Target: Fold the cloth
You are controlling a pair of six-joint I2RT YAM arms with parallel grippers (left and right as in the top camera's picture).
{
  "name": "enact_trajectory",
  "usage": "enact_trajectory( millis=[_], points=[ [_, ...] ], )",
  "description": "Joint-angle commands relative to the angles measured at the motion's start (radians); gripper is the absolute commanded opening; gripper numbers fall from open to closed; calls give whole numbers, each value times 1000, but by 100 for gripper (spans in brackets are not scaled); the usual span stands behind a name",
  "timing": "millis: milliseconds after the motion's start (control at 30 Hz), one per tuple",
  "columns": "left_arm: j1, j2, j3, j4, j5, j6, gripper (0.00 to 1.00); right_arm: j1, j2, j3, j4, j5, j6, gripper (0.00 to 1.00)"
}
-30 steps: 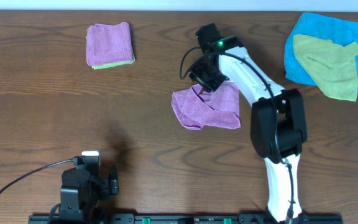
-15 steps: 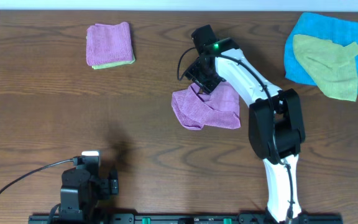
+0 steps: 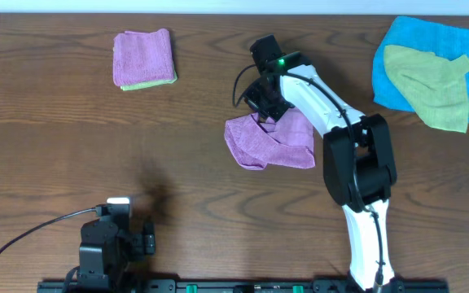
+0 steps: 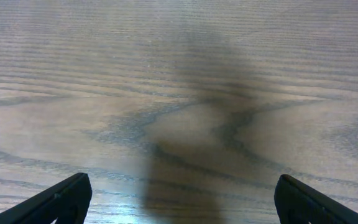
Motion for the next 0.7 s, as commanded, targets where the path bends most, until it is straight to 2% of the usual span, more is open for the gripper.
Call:
enact_trajectory(
  millis=[0,133,233,333,467,667],
  points=[
    [3,-5,-19,-50,-3,3,95,0,15,-6,0,0,-4,1],
    [3,-5,-19,-50,-3,3,95,-2,11,-6,2,-23,-21,1],
    [3,-5,-19,-50,-3,3,95,-8,-6,5,5,-85,-152,1],
    [3,-5,-19,-50,-3,3,95,-14,-35,8,-41,-87,-202,1],
    [3,-5,-19,-50,-3,3,95,-19,-108,8,-129,-74,-350,1],
    [3,-5,-19,-50,-3,3,95,-21,-263,8,-248,7,-463,1]
  ],
)
